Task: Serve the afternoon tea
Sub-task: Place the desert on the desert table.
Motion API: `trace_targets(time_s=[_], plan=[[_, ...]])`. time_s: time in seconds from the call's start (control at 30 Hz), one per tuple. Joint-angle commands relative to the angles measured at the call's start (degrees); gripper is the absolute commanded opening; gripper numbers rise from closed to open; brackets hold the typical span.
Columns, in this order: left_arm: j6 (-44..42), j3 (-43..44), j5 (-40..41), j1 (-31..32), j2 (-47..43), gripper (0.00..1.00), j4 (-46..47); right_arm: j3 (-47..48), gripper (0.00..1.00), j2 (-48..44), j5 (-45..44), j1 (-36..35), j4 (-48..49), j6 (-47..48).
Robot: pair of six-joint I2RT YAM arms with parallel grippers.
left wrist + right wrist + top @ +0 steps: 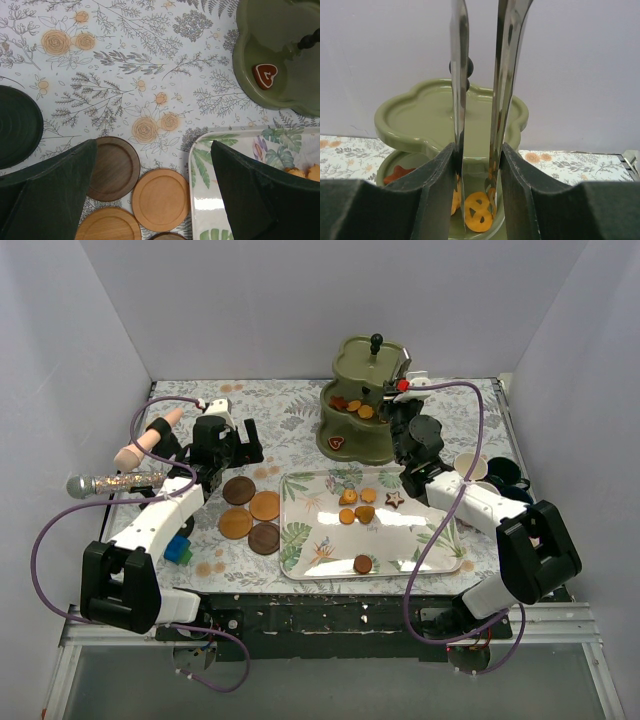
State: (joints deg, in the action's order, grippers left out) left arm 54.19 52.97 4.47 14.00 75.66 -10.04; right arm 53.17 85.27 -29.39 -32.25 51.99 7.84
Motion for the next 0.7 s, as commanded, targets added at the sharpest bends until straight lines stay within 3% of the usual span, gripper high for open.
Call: trace_targets(time_s=[0.0,0.67], plan=[[-0.67,0.29,0.10,-0.11,-0.25,0.98,0.46,2.47,0.29,0.33,1.17,0.08,6.81,0.69],[-0.32,0.64,-0.87,-0.02,0.19,0.98,0.29,2.12,0.54,0.94,0.21,-0.36,7.25,1.57]])
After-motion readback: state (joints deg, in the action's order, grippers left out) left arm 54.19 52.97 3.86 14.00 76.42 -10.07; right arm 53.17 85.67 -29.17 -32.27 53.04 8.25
